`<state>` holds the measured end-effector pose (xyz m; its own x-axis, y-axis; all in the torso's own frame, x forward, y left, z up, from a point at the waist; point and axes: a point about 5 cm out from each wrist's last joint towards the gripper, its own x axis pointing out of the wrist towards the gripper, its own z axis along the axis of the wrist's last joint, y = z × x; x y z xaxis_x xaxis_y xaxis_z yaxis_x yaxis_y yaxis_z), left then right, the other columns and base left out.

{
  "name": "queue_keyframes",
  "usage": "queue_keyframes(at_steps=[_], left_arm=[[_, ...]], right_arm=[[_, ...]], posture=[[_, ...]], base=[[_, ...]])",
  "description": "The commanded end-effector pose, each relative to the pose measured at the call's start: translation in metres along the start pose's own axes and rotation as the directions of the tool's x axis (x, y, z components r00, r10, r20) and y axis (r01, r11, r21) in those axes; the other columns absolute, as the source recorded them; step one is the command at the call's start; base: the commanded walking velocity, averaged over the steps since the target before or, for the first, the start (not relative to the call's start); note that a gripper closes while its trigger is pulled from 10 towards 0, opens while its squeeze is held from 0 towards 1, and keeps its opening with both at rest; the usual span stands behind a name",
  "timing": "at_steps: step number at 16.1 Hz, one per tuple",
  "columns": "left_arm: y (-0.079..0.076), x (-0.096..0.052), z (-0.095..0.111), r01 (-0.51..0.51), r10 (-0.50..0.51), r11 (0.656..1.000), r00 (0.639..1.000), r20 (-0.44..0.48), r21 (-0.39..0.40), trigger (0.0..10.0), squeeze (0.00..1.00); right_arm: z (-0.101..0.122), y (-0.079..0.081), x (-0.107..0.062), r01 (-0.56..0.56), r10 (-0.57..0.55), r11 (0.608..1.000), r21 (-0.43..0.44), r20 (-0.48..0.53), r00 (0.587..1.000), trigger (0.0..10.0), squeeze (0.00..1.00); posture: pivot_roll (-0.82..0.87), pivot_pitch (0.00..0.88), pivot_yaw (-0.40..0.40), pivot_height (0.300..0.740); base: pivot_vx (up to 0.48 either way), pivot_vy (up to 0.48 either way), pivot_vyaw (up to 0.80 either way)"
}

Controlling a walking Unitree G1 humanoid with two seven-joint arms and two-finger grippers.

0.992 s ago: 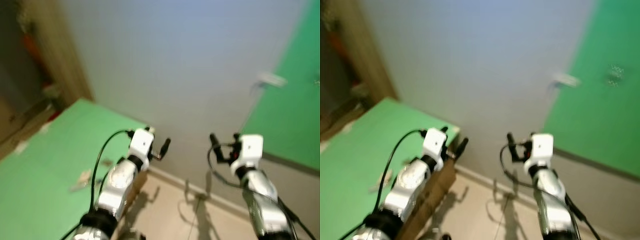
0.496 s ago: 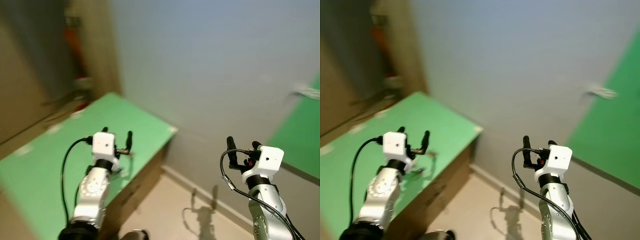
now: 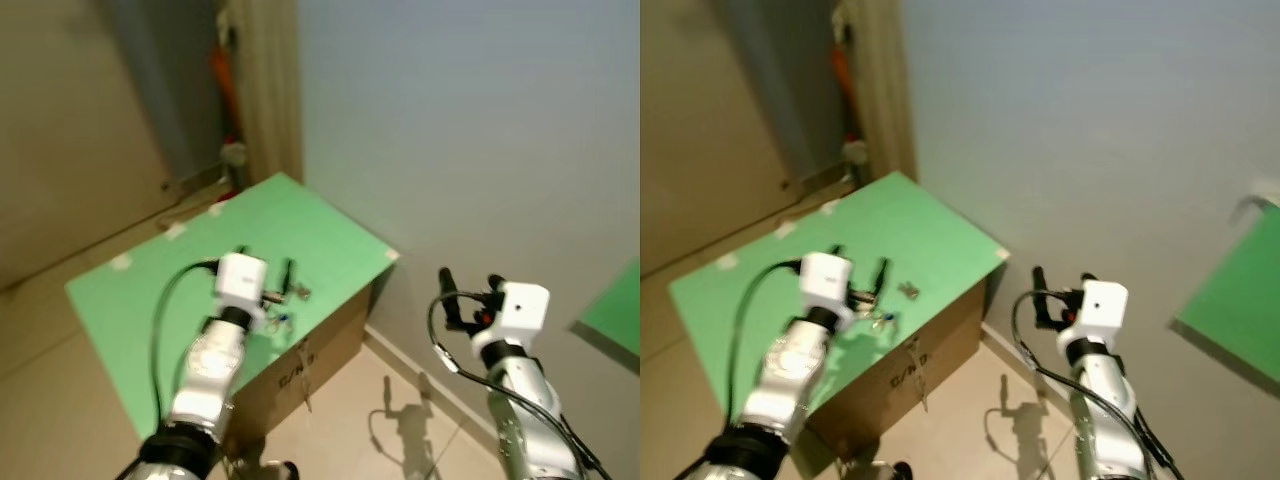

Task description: Hang keys on a hook

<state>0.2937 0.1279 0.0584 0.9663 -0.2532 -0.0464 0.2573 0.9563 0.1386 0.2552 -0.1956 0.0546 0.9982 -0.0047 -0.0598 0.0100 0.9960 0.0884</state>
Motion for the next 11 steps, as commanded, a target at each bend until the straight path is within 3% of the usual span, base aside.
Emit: queue_keyframes(at_steps=[1, 11], left_arm=[[0.005, -0.002, -0.002, -0.008, 0.008, 1.000, 1.000, -0.011, 0.025, 10.0, 0.00], [-0.013, 0.003, -0.002, 0.073, -0.072, 0.996, 0.997, -0.010, 0.058, 10.0, 0.00]], right_arm=[[0.000, 0.007, 0.002, -0.031, 0.031, 1.000, 0.002, -0.003, 1.000, 10.0, 0.00], [-0.007, 0.012, 0.002, -0.096, 0.093, 0.994, -0.055, -0.052, 0.994, 10.0, 0.00]], posture=[[-0.09, 0.025, 0.020, 0.740], [-0.10, 0.000, 0.023, 0.740]], base=[[0.000, 0.000, 0.53], [0.000, 0.000, 0.54]])
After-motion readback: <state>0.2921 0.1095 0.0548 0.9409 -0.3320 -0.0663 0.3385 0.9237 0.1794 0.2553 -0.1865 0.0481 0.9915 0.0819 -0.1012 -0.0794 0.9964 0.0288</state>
